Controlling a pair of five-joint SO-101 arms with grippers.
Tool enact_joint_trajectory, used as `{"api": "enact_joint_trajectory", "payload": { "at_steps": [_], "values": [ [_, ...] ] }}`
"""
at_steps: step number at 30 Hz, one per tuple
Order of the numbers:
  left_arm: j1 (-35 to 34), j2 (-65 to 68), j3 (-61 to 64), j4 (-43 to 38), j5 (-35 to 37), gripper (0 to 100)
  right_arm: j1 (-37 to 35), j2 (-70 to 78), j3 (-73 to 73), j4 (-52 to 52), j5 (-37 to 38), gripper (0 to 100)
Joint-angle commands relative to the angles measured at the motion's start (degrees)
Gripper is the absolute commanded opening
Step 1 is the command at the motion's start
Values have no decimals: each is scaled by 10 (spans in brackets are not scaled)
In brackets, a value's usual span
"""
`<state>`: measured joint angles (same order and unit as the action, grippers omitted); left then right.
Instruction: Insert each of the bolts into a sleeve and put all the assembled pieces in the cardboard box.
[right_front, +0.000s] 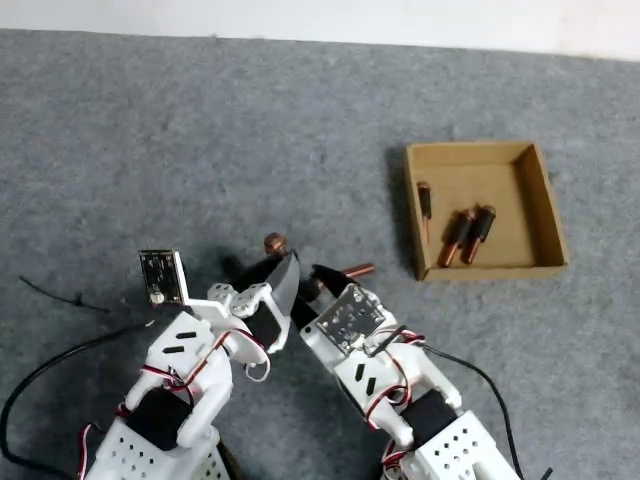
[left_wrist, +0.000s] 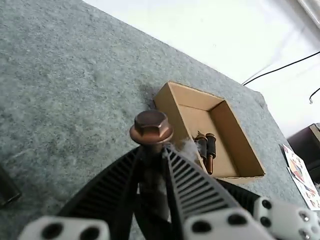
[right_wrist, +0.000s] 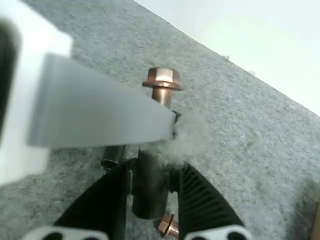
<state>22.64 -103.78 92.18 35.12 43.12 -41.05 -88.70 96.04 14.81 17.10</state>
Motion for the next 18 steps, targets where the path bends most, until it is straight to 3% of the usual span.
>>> {"api": "enact_joint_trajectory", "payload": {
  "at_steps": [1,6,13,18],
  "values": [
    [0,-9,-1,4,-4,7,5,-12,80,-15,4,5],
    [0,-9,-1,4,-4,34,6,-12,80,-15,4,5],
    [27,-9,6,44,-4,336,7,-12,80,-15,4,5],
    [5,-9,-1,47,-2,396,7,-12,80,-15,4,5]
  ]
}}
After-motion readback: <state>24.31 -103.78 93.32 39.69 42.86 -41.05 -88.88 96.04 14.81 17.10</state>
